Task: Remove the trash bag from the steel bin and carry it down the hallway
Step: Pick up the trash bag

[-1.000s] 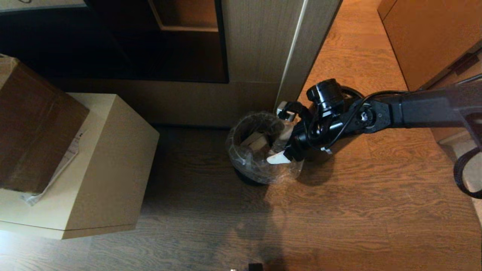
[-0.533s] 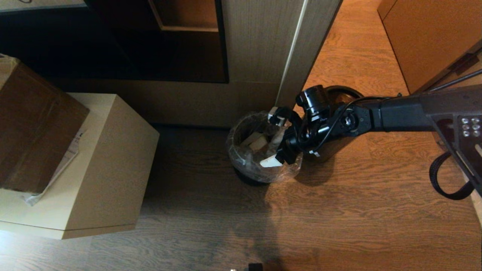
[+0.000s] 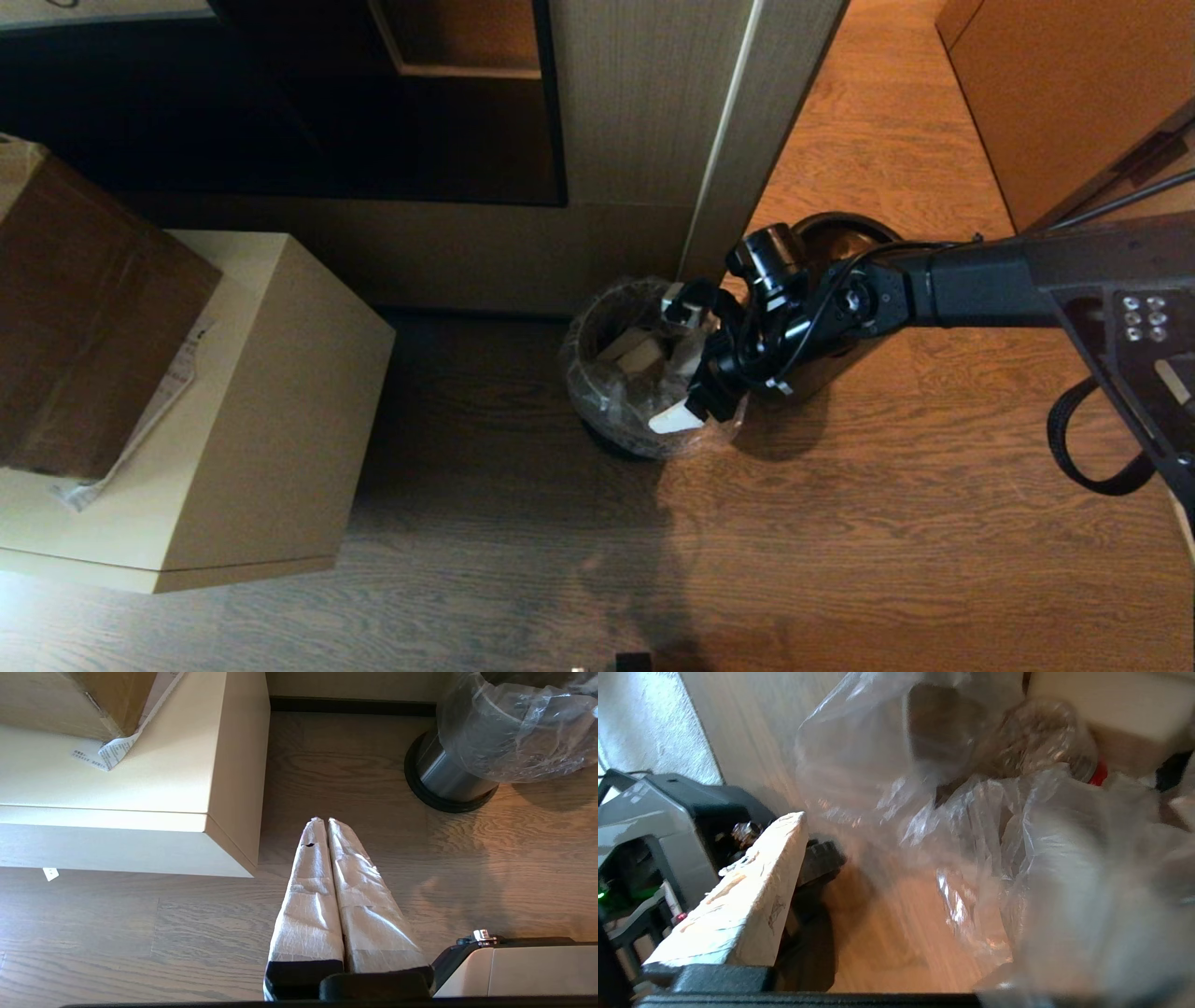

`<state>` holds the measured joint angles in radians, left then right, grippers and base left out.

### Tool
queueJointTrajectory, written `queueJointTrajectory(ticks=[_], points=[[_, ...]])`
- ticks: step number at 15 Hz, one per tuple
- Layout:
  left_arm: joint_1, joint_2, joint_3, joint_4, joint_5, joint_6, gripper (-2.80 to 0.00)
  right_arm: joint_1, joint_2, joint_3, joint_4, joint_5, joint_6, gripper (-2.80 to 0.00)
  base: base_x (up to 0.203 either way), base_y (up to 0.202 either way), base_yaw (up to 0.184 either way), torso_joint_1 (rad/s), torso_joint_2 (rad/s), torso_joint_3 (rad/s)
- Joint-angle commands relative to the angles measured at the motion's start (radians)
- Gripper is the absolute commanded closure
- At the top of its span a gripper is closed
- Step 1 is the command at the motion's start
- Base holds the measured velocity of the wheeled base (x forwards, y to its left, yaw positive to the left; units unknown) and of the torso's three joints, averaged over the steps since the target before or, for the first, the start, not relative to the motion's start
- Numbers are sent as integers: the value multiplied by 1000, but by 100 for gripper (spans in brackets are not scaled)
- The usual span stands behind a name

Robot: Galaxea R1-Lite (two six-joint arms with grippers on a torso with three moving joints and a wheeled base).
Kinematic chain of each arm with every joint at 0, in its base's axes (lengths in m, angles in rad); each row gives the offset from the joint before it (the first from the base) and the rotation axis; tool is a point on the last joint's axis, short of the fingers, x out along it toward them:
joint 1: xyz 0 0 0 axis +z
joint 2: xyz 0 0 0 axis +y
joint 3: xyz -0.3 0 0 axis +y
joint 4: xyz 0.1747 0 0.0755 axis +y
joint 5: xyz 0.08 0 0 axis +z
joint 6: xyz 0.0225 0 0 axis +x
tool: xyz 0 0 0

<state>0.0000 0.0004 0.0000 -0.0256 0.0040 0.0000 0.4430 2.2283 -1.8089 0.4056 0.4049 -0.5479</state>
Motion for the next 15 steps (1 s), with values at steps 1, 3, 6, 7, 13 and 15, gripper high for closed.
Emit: queueJointTrajectory(ticks=[1, 3, 6, 7, 13, 15], points=[[0, 0, 11, -1, 1, 0, 0, 0, -9, -12, 28, 3, -1, -280, 0, 0, 0, 0, 0, 0], [0, 0, 11, -1, 1, 0, 0, 0, -9, -41, 49, 2, 5, -280, 0, 0, 0, 0, 0, 0], [0, 0, 11, -1, 1, 0, 0, 2, 1, -52, 50, 3, -1, -280, 0, 0, 0, 0, 0, 0], [0, 0, 11, -1, 1, 0, 0, 2, 0, -47, 57, 3, -3, -280, 0, 0, 0, 0, 0, 0], [0, 0, 12, -1, 1, 0, 0, 25, 31, -52, 50, 3, -9, -280, 0, 0, 0, 0, 0, 0], [0, 0, 12, -1, 1, 0, 0, 28, 52, -69, 41, 2, -10, -280, 0, 0, 0, 0, 0, 0]])
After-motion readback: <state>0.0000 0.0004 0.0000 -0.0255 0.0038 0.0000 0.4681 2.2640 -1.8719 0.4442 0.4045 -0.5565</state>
